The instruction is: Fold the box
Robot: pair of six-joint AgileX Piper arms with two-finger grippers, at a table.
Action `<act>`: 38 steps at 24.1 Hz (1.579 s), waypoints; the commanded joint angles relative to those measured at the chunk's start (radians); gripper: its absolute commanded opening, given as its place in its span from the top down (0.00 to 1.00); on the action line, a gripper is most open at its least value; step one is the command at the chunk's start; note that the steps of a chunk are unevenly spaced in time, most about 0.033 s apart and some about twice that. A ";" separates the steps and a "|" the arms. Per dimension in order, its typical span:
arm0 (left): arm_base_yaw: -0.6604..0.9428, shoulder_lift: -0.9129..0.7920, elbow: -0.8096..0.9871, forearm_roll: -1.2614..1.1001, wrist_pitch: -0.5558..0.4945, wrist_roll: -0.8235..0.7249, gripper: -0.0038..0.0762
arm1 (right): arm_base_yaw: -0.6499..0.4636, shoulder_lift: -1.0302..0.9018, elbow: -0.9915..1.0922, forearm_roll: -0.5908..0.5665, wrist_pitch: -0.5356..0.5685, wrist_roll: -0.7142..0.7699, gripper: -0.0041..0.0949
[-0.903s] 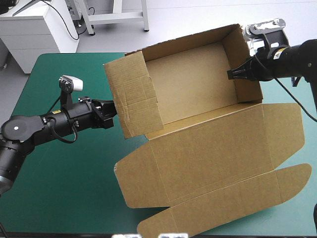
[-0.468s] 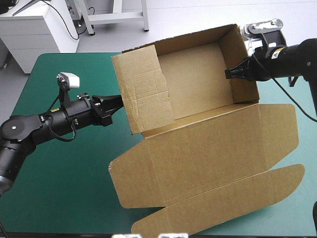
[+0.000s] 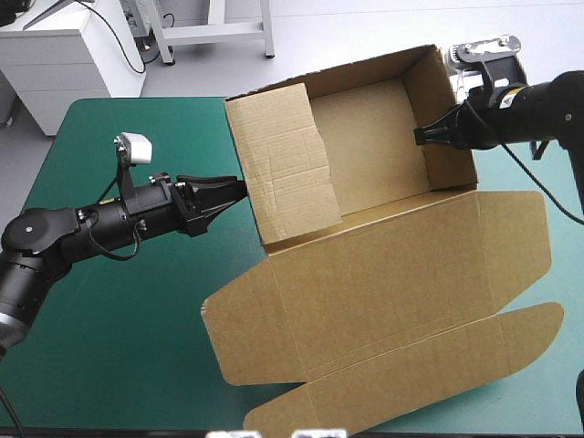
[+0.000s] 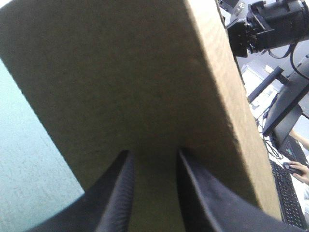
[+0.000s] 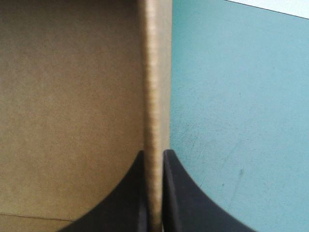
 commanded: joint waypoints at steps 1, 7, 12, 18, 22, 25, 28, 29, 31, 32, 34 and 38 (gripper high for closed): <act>-0.001 -0.005 -0.033 -0.128 0.064 0.040 0.50 | -0.005 -0.031 -0.027 0.036 -0.042 0.003 0.98; -0.001 0.010 -0.035 -0.162 0.118 0.065 0.43 | -0.005 -0.012 -0.027 0.036 -0.044 0.003 0.98; -0.001 0.010 -0.050 -0.160 0.151 0.078 0.36 | -0.005 0.006 -0.027 0.038 -0.057 0.003 0.98; -0.001 0.063 -0.104 -0.028 0.022 -0.047 0.33 | 0.031 0.006 -0.027 0.020 -0.094 0.041 0.97; -0.003 0.118 -0.253 0.120 0.010 -0.212 0.33 | 0.097 0.008 -0.027 -0.044 -0.166 0.106 0.97; -0.020 0.159 -0.361 0.244 0.018 -0.329 0.33 | 0.129 0.015 -0.027 -0.111 -0.189 0.149 0.97; -0.059 0.198 -0.479 0.445 0.018 -0.477 0.35 | 0.176 0.019 -0.027 -0.179 -0.214 0.190 0.97; -0.091 0.222 -0.545 0.551 0.018 -0.564 0.38 | 0.199 0.023 -0.027 -0.195 -0.231 0.207 0.97; -0.147 0.256 -0.636 0.743 0.020 -0.685 0.43 | 0.219 0.027 -0.027 -0.188 -0.257 0.228 0.97; -0.167 0.268 -0.664 0.803 0.023 -0.721 0.45 | 0.221 0.027 -0.027 -0.172 -0.260 0.228 0.97; -0.215 0.294 -0.721 0.933 0.027 -0.804 0.48 | 0.226 0.031 -0.027 -0.138 -0.267 0.230 0.97; -0.286 0.338 -0.790 1.152 0.040 -0.969 0.50 | 0.226 0.037 -0.027 -0.066 -0.281 0.228 0.97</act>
